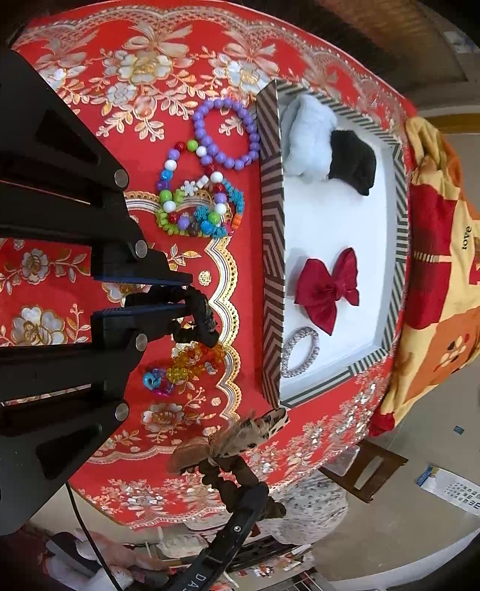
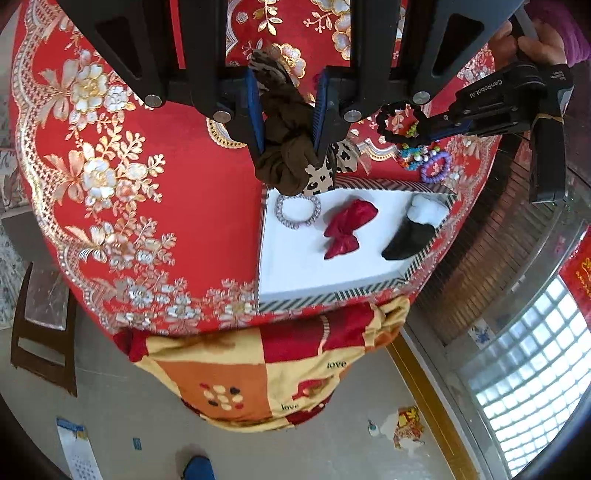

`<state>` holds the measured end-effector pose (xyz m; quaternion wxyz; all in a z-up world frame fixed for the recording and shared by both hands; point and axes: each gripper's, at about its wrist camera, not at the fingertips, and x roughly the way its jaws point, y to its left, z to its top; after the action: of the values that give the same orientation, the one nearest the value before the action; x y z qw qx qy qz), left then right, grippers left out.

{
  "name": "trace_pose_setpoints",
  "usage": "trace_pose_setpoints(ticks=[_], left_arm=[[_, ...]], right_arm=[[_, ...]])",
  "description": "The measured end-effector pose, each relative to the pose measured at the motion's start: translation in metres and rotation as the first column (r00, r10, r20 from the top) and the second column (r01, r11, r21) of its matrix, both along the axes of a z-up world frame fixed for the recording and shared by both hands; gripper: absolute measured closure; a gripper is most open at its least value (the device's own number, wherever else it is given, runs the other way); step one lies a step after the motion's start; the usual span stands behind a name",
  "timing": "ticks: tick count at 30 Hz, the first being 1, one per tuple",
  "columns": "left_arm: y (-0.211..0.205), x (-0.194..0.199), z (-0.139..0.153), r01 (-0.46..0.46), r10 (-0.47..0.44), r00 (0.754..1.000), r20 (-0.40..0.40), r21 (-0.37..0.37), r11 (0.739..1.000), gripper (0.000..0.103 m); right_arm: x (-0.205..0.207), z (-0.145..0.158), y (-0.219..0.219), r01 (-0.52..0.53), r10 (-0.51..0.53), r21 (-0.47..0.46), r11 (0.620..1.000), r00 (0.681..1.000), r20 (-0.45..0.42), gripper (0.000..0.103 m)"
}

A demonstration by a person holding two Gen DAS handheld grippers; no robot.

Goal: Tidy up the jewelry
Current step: 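Carry scrunchie and bow clip into tray with right tool while left carries hair tie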

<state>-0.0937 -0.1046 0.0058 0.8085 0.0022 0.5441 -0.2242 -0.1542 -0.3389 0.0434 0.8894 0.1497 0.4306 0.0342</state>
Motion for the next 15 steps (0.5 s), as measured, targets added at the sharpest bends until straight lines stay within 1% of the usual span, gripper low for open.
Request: trace_pose_setpoints(ticks=[8, 15], left_arm=[[0.01, -0.007, 0.021, -0.018, 0.018, 0.999, 0.04, -0.015, 1.0, 0.095], [0.016, -0.004, 0.036, -0.042, 0.043, 0.996, 0.077, -0.012, 0.999, 0.095]], right_arm=[[-0.008, 0.022, -0.003, -0.006, 0.006, 0.004, 1.0, 0.999, 0.053, 0.08], [-0.003, 0.036, 0.002, -0.029, 0.03, -0.011, 1.0, 0.996, 0.081, 0.08]])
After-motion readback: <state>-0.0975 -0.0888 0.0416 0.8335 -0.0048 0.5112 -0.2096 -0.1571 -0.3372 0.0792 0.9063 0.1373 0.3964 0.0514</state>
